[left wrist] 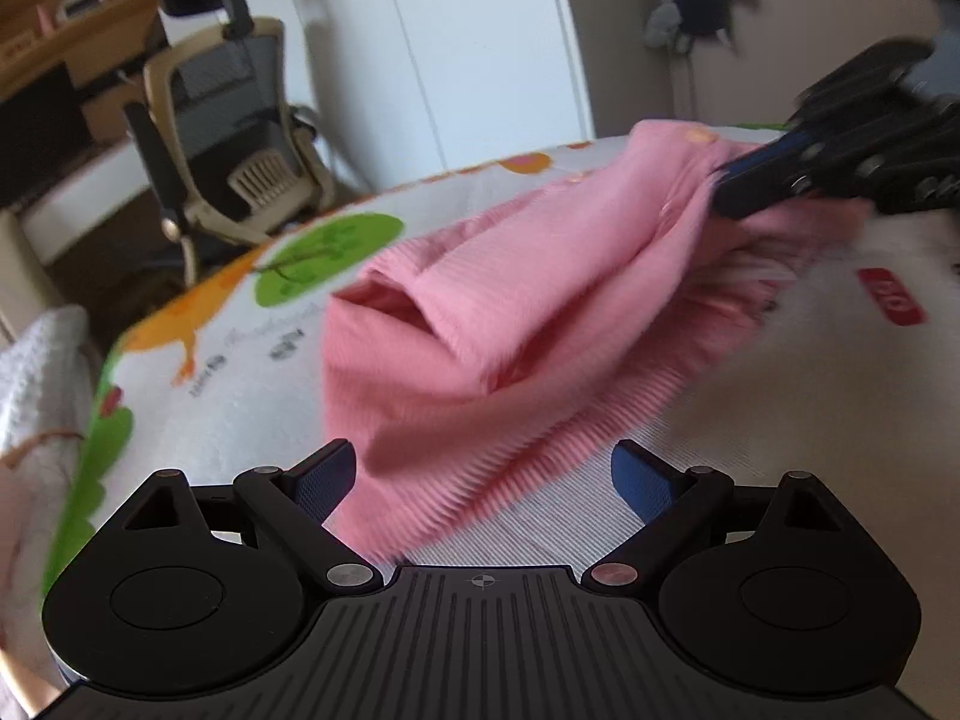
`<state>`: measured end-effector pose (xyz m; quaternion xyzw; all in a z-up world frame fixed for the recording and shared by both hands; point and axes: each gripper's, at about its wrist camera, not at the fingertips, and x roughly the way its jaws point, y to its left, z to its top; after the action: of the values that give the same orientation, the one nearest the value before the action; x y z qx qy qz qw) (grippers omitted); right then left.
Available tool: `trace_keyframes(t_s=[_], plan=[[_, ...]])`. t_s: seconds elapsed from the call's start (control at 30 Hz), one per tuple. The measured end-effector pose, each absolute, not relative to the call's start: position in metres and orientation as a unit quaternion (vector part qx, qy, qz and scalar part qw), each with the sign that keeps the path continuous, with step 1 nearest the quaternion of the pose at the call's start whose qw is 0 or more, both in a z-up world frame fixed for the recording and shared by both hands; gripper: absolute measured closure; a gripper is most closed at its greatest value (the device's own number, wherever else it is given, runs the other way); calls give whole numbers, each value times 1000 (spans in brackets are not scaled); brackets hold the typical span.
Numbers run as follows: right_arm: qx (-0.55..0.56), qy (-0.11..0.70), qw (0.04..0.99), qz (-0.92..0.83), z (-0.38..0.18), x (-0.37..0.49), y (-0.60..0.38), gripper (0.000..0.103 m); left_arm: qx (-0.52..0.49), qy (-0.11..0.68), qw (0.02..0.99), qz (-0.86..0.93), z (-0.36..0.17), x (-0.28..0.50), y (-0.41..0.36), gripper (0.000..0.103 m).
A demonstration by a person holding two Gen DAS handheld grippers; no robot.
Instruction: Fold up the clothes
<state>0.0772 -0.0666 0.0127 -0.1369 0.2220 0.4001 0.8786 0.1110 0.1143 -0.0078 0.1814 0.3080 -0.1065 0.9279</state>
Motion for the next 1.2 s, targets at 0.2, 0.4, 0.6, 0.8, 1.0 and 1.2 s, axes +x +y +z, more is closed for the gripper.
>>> trace_keyframes(t_s=[0.2,0.4,0.6,0.8,1.0,1.2], plan=[[-146,231,870,410,9,70,-76,100,167,266,948,-51,19,121,133,60],[-174,250,884,355,-3,62,-108,77,130,246,960,-19,45,94,159,60],[-230,239,891,311,-9,47,-127,60,98,257,961,-42,49,79,165,49],[-257,264,894,257,-22,48,-155,60,108,295,940,-131,24,77,136,36],[-310,234,891,235,-33,48,-156,60,160,299,918,-204,3,76,85,36],[-284,237,892,260,-32,73,-152,61,240,287,899,-227,-17,90,38,35]])
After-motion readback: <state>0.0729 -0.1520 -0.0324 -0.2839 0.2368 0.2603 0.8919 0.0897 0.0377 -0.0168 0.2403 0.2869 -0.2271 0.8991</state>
